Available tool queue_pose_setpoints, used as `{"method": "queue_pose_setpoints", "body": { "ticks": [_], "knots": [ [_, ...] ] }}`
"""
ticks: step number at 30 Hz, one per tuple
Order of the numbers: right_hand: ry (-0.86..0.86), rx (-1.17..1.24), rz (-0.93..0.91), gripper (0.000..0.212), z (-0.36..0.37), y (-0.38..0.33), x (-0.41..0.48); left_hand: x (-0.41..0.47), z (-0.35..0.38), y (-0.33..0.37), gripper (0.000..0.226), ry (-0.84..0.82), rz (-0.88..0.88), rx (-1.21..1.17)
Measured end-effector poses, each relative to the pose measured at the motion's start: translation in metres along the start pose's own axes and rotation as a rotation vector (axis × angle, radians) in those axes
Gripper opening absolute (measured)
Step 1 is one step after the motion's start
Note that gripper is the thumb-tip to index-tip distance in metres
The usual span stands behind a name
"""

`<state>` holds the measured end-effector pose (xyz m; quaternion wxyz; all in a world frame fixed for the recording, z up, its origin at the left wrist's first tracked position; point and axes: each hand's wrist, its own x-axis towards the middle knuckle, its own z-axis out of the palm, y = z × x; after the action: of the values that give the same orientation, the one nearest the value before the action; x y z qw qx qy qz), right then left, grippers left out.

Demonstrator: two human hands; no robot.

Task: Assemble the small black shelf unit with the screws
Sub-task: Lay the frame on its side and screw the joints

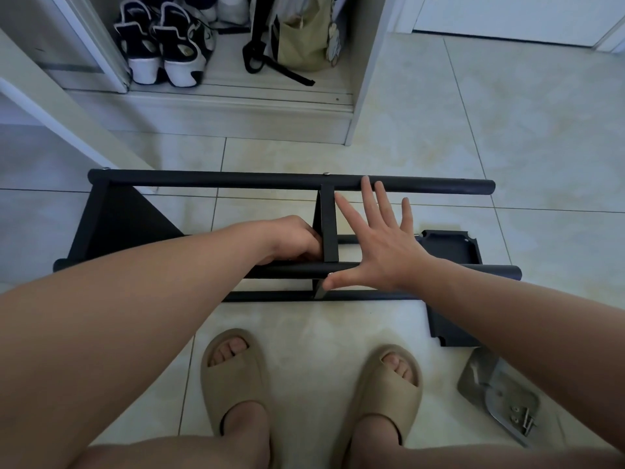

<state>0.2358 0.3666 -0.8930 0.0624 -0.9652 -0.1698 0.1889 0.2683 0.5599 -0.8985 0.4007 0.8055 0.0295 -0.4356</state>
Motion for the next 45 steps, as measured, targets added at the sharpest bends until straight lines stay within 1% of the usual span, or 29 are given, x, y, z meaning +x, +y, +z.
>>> {"method": "queue_pose_setpoints", "body": {
  "ticks": [5,13,15,20,25,30,36,40,42,45],
  "knots": [
    [-0.013,0.011,-0.014,0.137,-0.002,0.003,0.0018,0.0032,-0.0027,-0.001,0.017,-0.11,-0.005,-0.125],
    [0.045,0.029,-0.025,0.133,0.0027,0.0006,-0.0033,0.0027,-0.0029,-0.0042,0.014,-0.205,-0.021,-0.174],
    [0.054,0.026,-0.026,0.133,0.0032,0.0003,-0.0041,0.0026,-0.004,-0.0047,0.014,-0.209,-0.03,-0.179],
    [0.067,-0.003,-0.022,0.132,0.0036,-0.0004,-0.0049,0.0044,-0.0046,-0.0078,0.026,-0.224,-0.072,-0.193],
    [0.068,0.006,-0.025,0.133,0.0038,0.0,-0.0047,0.0051,-0.0049,-0.0075,0.015,-0.238,-0.082,-0.225],
    [0.07,-0.002,-0.026,0.133,0.0044,0.0003,-0.004,0.0057,-0.0059,-0.0092,0.019,-0.275,-0.117,-0.255],
    [0.072,-0.004,-0.03,0.133,0.0044,0.0002,-0.0037,0.0057,-0.0053,-0.0094,0.015,-0.229,-0.064,-0.252],
    [0.08,0.002,-0.031,0.133,0.0037,-0.0001,-0.0041,0.0058,-0.0056,-0.008,0.023,-0.259,-0.085,-0.268],
    [0.083,0.002,-0.032,0.133,0.0034,-0.0003,-0.0044,0.0059,-0.0054,-0.0068,0.018,-0.279,-0.093,-0.272],
    [0.081,-0.001,-0.032,0.132,0.0035,-0.0003,-0.0044,0.0065,-0.0048,-0.0066,0.013,-0.249,-0.069,-0.209]
  ]
}}
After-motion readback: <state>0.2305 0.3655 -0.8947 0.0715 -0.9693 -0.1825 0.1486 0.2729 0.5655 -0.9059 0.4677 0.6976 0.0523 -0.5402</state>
